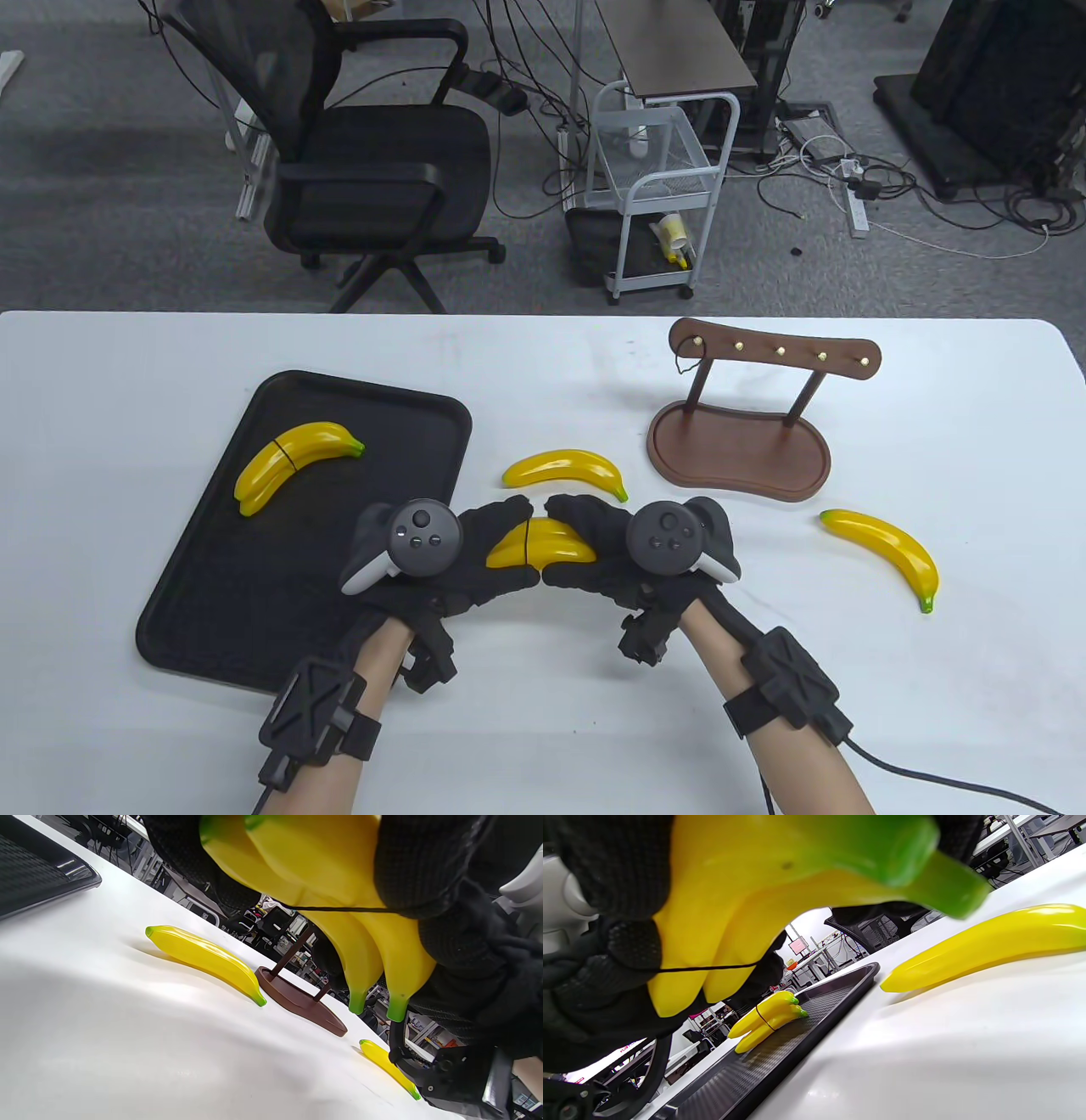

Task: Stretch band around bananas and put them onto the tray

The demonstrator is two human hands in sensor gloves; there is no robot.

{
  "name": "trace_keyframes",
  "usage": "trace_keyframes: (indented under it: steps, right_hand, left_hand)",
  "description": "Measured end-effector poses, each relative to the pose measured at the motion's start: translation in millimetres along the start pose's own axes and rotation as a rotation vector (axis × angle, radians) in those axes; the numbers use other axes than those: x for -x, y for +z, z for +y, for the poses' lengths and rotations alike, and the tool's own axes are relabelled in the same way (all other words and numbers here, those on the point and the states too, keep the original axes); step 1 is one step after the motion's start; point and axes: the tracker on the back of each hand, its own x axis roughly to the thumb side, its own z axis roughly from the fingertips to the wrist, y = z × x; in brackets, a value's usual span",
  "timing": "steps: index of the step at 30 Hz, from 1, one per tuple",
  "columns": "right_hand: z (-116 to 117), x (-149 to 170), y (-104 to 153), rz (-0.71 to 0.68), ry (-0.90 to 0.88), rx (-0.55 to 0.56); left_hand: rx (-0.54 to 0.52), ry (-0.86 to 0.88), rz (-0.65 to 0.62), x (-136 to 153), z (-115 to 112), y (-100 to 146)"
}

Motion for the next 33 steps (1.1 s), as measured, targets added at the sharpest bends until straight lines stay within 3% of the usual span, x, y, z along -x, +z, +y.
trace_keyframes:
  steps: [19, 33]
  right_hand:
    - [5.6, -6.4, -1.4, 0.006, 0.092, -0.035]
    - [13.5, -15.8, -2.3, 0.028, 0.222, 0.014]
  left_hand:
    - [-0.025, -0.028, 0.044, -1.0, -2.5, -1.0]
    - [-0.062, -0.079, 0.065, -6.2, -5.8, -2.2]
